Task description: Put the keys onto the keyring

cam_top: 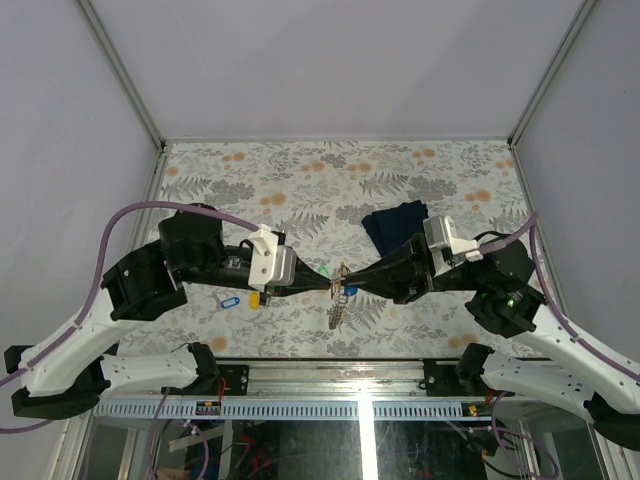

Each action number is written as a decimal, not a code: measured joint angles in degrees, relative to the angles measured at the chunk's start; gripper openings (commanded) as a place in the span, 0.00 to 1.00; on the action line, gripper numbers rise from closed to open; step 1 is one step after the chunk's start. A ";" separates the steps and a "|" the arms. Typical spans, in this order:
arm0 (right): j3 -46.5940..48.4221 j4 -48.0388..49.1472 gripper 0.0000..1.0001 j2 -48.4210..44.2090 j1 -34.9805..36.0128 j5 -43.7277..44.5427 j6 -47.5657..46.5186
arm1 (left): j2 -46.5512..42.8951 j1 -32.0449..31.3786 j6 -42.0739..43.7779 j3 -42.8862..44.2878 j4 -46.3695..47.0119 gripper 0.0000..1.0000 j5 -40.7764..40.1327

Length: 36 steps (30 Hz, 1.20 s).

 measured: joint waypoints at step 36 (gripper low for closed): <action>-4.66 19.74 0.00 1.03 0.00 4.04 8.11 | -6.34 0.00 -6.38 -12.26 18.16 0.25 -0.09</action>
